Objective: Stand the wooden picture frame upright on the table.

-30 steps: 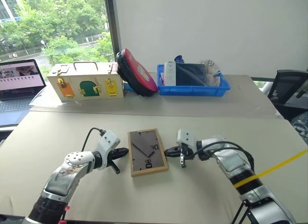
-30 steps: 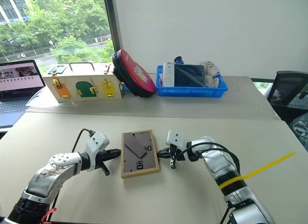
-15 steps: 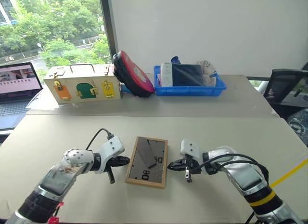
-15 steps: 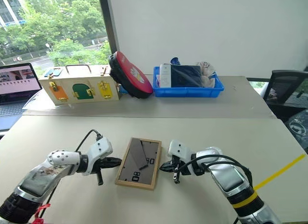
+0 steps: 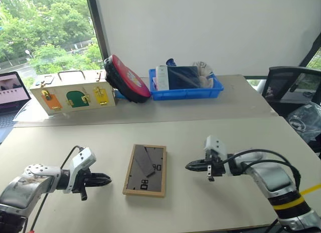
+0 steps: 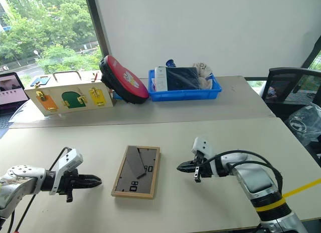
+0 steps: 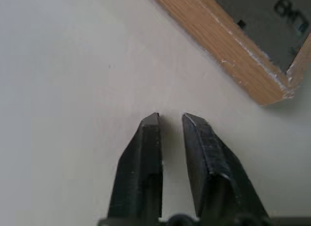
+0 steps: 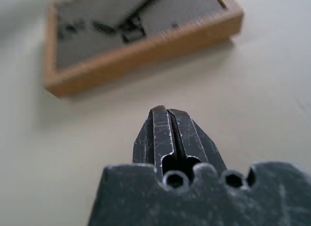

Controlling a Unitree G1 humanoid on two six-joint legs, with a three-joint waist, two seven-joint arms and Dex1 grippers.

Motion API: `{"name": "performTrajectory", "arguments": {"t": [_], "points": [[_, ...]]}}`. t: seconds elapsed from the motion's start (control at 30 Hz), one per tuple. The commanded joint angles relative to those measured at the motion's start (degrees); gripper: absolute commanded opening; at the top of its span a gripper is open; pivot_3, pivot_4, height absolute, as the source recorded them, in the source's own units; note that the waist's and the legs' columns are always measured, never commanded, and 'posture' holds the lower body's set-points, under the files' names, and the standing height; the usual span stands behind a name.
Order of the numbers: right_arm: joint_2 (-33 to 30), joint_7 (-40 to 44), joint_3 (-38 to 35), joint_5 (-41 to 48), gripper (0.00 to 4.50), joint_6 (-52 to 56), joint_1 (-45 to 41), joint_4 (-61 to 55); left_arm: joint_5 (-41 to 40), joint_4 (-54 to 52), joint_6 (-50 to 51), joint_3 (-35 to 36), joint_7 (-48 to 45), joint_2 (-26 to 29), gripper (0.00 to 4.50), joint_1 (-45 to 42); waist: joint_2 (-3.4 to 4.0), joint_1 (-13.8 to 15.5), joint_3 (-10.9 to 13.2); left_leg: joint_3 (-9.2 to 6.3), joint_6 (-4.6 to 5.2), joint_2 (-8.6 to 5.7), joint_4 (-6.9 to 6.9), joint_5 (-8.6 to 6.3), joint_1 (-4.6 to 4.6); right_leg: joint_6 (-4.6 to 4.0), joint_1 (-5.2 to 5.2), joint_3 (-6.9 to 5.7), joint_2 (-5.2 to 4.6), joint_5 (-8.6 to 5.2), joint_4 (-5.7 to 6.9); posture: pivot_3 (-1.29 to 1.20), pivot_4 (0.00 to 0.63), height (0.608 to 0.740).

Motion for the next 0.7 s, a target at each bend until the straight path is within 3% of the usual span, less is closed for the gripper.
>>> {"name": "performTrajectory", "arguments": {"t": [0.03,0.2,0.43,0.7], "points": [[-1.2,-0.5,-3.0,4.4,0.00,4.3,0.3,-1.3,-9.9,1.2,9.4,7.7,0.9,-1.6,2.67,-2.3,-0.26,0.4,0.1,0.00,0.00,0.00,0.02,0.00,-0.01,-0.01,0.00,-0.01,-0.01,0.01,-0.01,0.00,0.150,0.719],[1.6,-4.6,0.2,2.3,0.00,4.5,-1.7,1.4,-16.2,2.1,16.8,10.1,4.4,-5.6,4.40,-6.4,-0.43,1.1,0.3,0.00,0.00,0.00,0.14,0.00,-0.08,0.11,-0.06,-0.02,-0.01,-0.02,-0.03,0.00,0.150,0.719],[5.3,-4.3,5.9,-1.0,0.00,0.9,-6.6,10.5,-13.9,-1.7,19.8,-0.8,11.6,-13.0,4.47,-9.2,-0.47,1.2,0.3,0.00,-0.01,-0.01,0.19,-0.01,-0.26,-0.18,-0.13,-0.02,-0.01,0.19,-0.04,0.00,0.150,0.719],[9.1,-2.8,9.2,-4.1,0.00,-3.6,-10.4,17.7,-12.1,-1.2,18.8,-6.6,11.2,-13.9,4.47,-11.1,-0.46,2.1,0.3,-0.01,-0.03,-0.02,0.43,-0.04,-0.33,-0.13,-0.07,-0.03,-0.02,0.25,-0.04,0.00,0.150,0.719]]}}
